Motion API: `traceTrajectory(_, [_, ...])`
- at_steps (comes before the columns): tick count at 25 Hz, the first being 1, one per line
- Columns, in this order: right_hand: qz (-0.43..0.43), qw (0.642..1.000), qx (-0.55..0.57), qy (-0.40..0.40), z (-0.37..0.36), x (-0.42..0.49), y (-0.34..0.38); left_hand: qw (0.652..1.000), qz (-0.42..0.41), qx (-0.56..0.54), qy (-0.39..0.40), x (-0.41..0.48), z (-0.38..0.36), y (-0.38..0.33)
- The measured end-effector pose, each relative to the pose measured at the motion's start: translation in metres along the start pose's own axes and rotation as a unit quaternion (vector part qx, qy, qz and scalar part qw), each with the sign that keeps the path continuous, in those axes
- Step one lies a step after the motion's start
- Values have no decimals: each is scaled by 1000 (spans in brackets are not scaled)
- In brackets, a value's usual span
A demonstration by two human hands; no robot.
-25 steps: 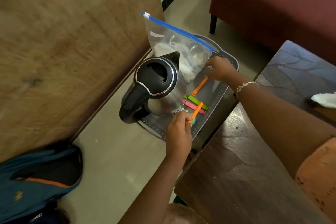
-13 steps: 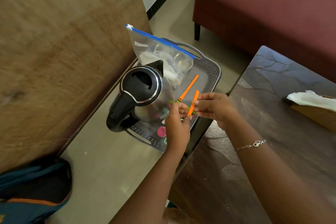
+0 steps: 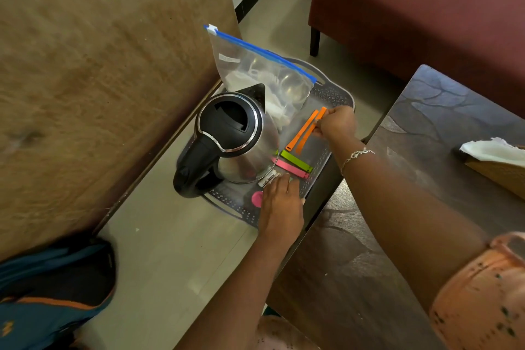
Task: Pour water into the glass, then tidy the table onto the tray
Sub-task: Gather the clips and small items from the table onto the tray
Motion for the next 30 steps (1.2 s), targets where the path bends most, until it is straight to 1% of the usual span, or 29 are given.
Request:
traceTrajectory(3, [-26,999,-26,-15,-9,5,-6,1000,4,-6,6,-5,-4,6])
traceTrajectory(6, [-12,996,-72,-48,-11,2,-2,1000,1,-12,-9,-9,-4,9])
traceTrajectory(10, [15,991,-133,-18,-13,-2,8,1000,-7,-16,-14,-10,-4,5])
traceTrajectory(12, [31,989,-143,-6,-8,-5,13,1000,-12,-16,-21,-9,-2,1])
traceTrajectory(15, [122,987,-106,-2,12,-15,15,999,-23,-4,-41,-8,4,-11])
traceTrajectory(17, [203,976,-75,-29,38,-32,7,998,-34,-5,-56,-8,8,-25])
traceTrajectory(19, [264,960,-74,-53,66,-52,-15,997,-44,1,-58,-9,7,-43])
traceTrajectory(20, [276,956,-75,-56,79,-59,-31,997,-47,11,-56,-9,4,-52])
traceTrajectory(25, [227,954,-177,-80,163,-79,-127,992,-82,79,-51,-24,-21,-127])
traceTrajectory(30, [217,930,-271,-116,259,-95,-197,980,-138,142,-28,-50,-67,-214])
Point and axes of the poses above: each hand's wrist, its own x-axis towards the middle knuckle, its own z-axis out of the back of the hand, y = z × x, the point moved 6 cm from there along x, towards the middle knuckle, and after that the axes turned 7 degrees about x, right-handed, at the moved point
